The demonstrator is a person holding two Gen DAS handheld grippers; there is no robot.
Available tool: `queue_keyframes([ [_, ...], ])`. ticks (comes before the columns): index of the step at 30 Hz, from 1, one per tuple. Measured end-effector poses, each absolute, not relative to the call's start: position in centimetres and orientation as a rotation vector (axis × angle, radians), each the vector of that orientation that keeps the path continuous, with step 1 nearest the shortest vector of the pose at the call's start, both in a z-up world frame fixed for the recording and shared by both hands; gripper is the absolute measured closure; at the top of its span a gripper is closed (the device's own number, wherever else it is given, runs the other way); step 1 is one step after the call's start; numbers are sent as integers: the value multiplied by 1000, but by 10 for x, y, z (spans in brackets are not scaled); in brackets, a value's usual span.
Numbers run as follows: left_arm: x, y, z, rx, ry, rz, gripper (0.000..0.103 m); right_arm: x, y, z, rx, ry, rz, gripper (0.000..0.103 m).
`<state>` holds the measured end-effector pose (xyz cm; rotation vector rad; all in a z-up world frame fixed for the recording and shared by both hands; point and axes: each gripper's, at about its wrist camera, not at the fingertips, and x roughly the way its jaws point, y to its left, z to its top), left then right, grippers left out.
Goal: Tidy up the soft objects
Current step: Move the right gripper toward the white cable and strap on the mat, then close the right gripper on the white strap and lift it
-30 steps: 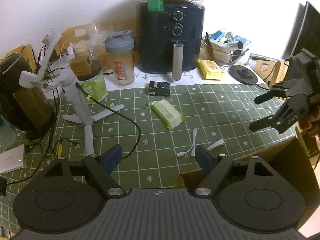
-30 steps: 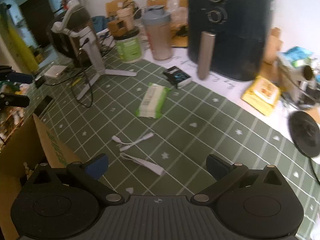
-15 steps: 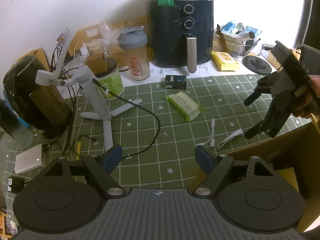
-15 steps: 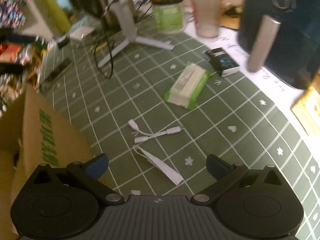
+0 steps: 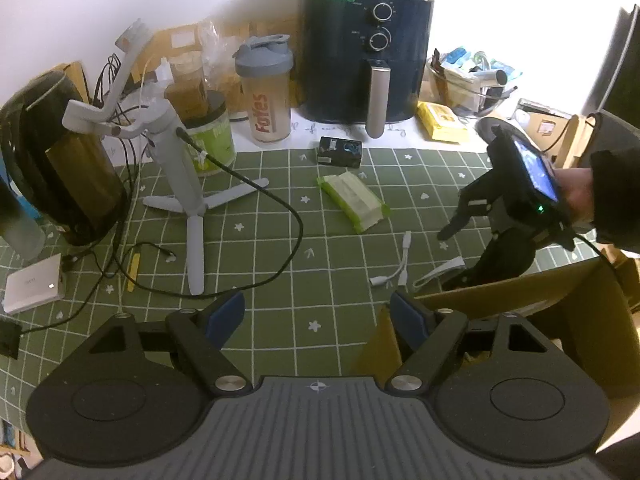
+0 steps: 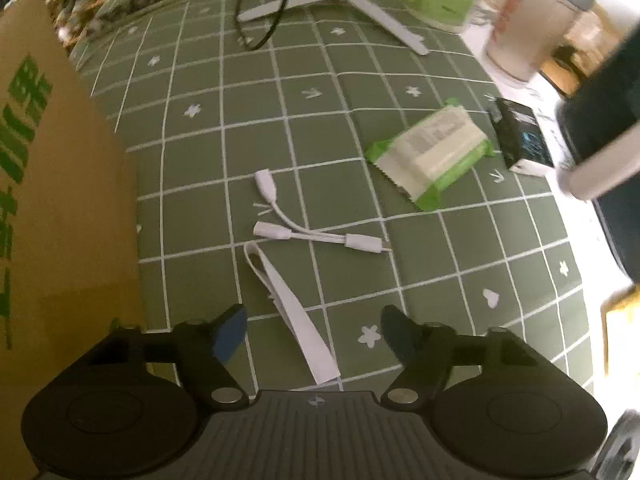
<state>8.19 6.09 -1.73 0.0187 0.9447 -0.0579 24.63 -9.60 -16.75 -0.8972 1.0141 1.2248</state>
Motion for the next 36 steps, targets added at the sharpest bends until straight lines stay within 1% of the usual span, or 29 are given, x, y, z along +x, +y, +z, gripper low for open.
queue_keyframes([
  [2, 81, 62, -17, 3, 945, -65, 23, 243, -94, -169, -928, 999, 1232, 49],
  [3, 81, 62, -17, -9, 944, -71, 23, 242, -94, -169, -940, 993, 1231, 52],
  [5, 80, 63, -16, -31, 943, -78, 23, 241, -93, -171, -957, 987, 1229, 67],
  [7, 80, 63, -16, -45, 944, -84, 23, 240, -93, -171, -964, 988, 1233, 71],
  [9, 81, 62, -16, -52, 944, -93, 23, 240, -94, -171, -968, 985, 1236, 71],
  [12, 81, 61, -15, -65, 943, -109, 23, 242, -93, -173, -960, 995, 1249, 76],
  [14, 81, 61, -15, -76, 945, -118, 23, 242, -91, -173, -947, 1015, 1256, 85],
  [15, 82, 60, -15, -81, 945, -122, 23, 242, -91, -174, -944, 1022, 1259, 88],
  [16, 82, 60, -15, -86, 945, -127, 23, 241, -90, -174, -943, 1030, 1263, 96],
  [17, 82, 61, -15, -91, 944, -133, 23, 241, -89, -175, -951, 1033, 1262, 98],
  [22, 84, 62, -14, -94, 942, -139, 23, 241, -91, -170, -919, 1045, 1244, 99],
  [36, 96, 68, -7, -69, 927, -159, 23, 252, -124, -124, -718, 1027, 1087, 99],
])
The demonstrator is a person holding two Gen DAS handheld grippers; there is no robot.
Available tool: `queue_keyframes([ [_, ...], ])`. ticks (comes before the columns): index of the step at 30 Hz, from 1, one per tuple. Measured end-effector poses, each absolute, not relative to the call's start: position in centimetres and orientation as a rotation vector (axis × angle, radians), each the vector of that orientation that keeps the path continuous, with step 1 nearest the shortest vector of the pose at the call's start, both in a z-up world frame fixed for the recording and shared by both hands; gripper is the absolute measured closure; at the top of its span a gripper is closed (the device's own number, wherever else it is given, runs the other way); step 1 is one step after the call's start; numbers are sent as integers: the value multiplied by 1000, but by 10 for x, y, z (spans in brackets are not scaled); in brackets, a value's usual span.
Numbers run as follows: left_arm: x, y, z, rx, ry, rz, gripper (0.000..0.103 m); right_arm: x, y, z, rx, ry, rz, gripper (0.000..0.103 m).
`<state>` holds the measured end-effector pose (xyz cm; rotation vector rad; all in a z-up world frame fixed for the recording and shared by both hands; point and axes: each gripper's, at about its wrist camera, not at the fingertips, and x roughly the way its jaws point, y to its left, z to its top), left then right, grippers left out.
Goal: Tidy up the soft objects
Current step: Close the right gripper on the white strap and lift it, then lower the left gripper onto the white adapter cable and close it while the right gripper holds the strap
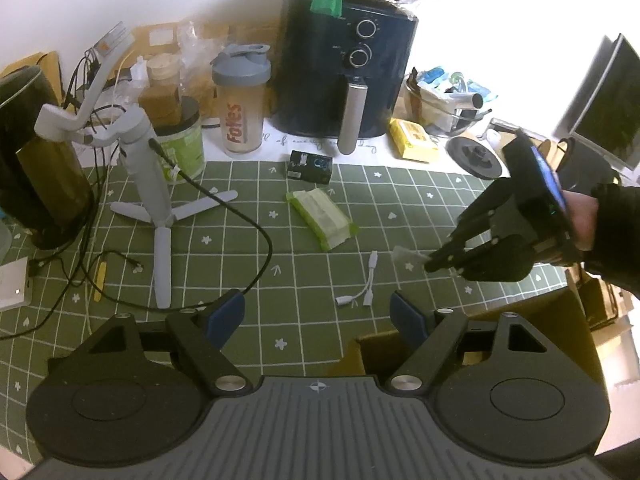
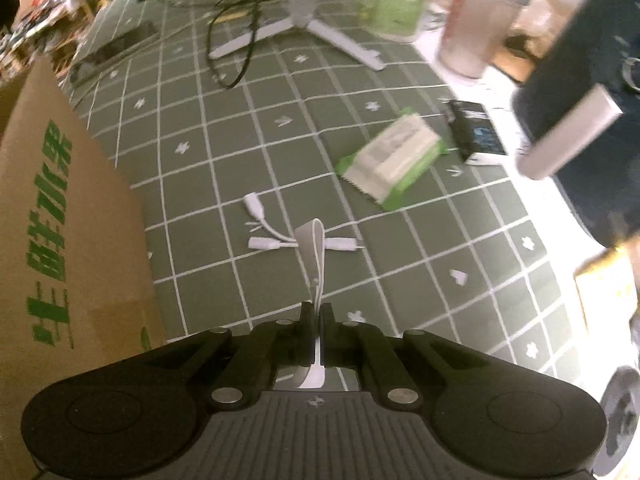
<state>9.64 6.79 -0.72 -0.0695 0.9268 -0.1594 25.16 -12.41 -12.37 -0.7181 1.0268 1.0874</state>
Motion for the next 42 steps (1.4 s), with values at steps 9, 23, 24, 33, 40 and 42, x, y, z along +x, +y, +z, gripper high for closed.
queue_keyframes([
  [9, 110, 64, -5, -36, 918, -210, 23, 247, -160, -92, -539, 1008, 953, 99],
  [23, 140, 45, -10, 29, 941, -313, 23, 230, -218, -62, -335, 979, 754, 99],
  [24, 142, 43, -11, 37, 942, -321, 23, 228, -221, -60, -324, 977, 743, 99],
  [33, 168, 24, -24, 102, 976, -408, 24, 214, -247, -53, -228, 964, 649, 99],
  [40, 193, 13, -42, 131, 1049, -463, 24, 201, -261, -51, -159, 973, 570, 99],
  [42, 200, 9, -49, 142, 1071, -483, 24, 196, -263, -52, -145, 978, 546, 99],
])
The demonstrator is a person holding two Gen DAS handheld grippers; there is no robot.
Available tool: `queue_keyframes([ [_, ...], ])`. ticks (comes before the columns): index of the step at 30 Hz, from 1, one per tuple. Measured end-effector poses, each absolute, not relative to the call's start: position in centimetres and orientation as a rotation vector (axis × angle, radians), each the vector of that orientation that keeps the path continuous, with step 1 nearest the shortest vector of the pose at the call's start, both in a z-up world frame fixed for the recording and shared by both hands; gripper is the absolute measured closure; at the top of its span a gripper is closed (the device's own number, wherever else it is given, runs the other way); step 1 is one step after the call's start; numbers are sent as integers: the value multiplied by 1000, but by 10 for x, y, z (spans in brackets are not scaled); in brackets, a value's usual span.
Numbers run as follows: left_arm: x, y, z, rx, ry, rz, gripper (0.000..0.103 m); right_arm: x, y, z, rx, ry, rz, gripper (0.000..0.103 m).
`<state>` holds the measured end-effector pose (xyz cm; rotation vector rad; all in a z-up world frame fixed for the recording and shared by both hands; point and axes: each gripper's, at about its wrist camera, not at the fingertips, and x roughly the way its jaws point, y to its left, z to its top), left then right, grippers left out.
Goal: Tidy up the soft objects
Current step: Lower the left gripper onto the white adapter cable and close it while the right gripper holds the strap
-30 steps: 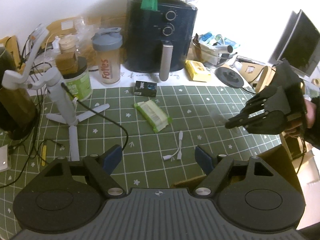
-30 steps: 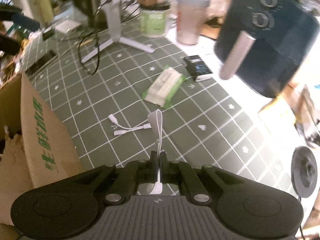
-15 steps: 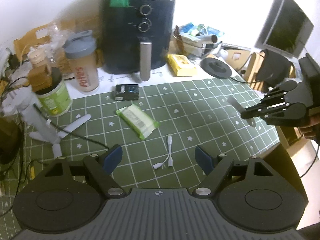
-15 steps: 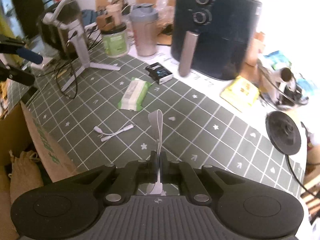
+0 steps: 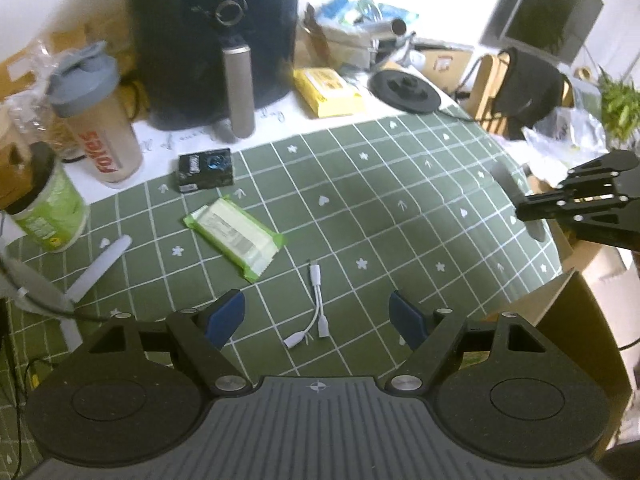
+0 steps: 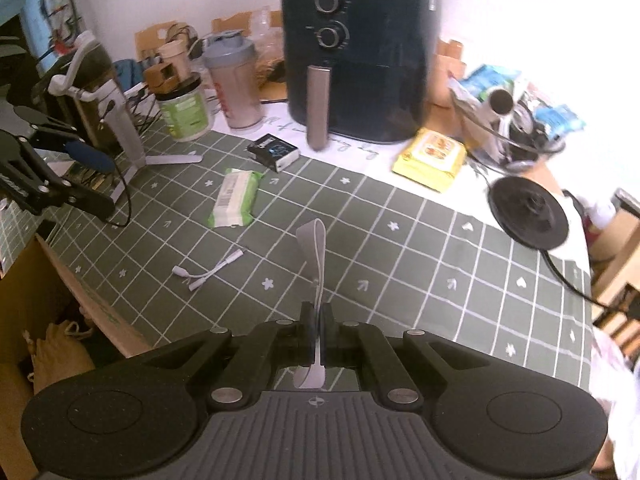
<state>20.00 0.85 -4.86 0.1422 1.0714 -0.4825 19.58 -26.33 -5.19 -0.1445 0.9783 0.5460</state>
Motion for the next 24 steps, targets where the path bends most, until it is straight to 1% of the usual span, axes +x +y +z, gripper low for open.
queue_keyframes([
  [4, 214, 1, -62, 163, 1117, -523, 25, 184, -269, -53, -104, 987, 503, 99],
  [6, 221, -3, -70, 168, 1138, -552, 28, 178, -273, -53, -80, 989, 486, 99],
  [15, 245, -23, -111, 247, 1185, -659, 28, 154, -283, -55, 16, 1000, 413, 99],
  [16, 247, -24, -117, 252, 1188, -655, 30, 152, -284, -55, 28, 1001, 406, 99],
  [18, 251, -26, -126, 261, 1206, -658, 40, 146, -285, -57, 45, 1003, 392, 99],
  [20, 257, -26, -134, 274, 1222, -644, 43, 141, -287, -57, 59, 1003, 378, 99],
  [22, 262, -25, -141, 275, 1241, -643, 48, 137, -289, -56, 72, 1003, 364, 99],
  [24, 267, -24, -149, 259, 1261, -646, 48, 134, -292, -56, 85, 1002, 348, 99],
])
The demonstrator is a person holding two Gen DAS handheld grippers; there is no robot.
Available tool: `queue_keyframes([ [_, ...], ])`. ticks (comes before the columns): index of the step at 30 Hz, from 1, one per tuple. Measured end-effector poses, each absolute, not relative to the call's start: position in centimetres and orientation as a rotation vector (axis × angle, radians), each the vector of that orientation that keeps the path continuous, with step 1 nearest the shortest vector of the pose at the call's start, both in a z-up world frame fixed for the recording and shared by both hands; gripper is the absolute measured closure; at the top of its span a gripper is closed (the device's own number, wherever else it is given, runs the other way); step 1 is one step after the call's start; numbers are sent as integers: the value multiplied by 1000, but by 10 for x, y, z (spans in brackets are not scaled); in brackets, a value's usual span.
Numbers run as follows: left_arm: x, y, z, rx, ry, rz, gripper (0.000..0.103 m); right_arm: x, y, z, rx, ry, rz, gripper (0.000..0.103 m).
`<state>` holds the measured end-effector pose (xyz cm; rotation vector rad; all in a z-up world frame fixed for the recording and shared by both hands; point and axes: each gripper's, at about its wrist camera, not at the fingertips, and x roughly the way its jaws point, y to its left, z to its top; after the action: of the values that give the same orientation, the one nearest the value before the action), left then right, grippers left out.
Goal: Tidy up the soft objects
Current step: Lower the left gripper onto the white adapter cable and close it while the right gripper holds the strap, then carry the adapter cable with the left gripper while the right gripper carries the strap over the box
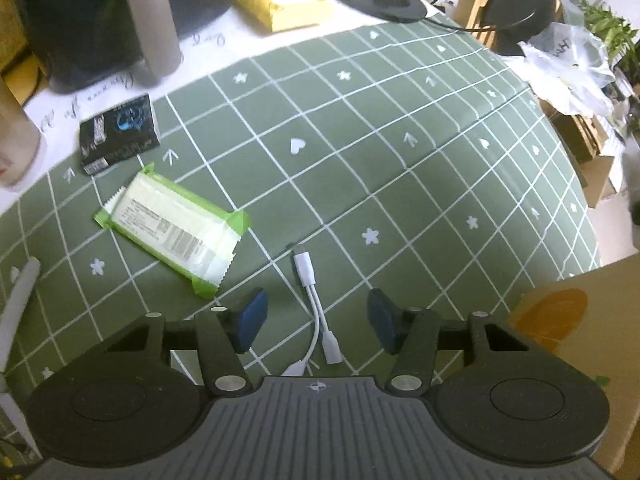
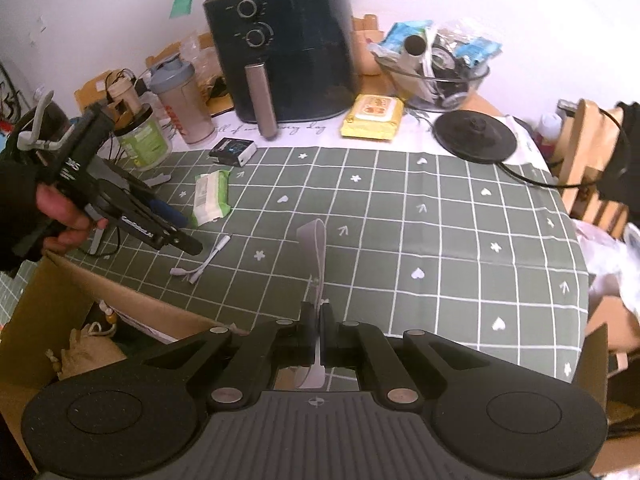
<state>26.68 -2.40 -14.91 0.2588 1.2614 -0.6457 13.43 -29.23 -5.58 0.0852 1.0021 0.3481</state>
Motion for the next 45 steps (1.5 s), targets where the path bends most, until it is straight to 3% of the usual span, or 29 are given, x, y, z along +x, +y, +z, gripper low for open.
queue_keyframes([
  [9, 271, -29, -179, 294, 1276, -671, 70, 126, -299, -53, 91, 998, 312, 99],
  [14, 266, -33, -180, 329, 1236, -668, 75, 122, -299, -53, 82, 998, 306, 99],
  [18, 263, -33, -181, 367, 1212, -665, 91, 121, -300, -52, 84, 994, 302, 99],
  [21, 264, -29, -181, 359, 1216, -662, 97, 120, -299, -52, 80, 991, 306, 99],
  [31, 260, -15, -168, 309, 1198, -631, 98, 119, -299, -49, 68, 983, 313, 99],
  [45, 243, -3, -109, 239, 1074, -606, 101, 121, -295, -28, 67, 936, 344, 99],
])
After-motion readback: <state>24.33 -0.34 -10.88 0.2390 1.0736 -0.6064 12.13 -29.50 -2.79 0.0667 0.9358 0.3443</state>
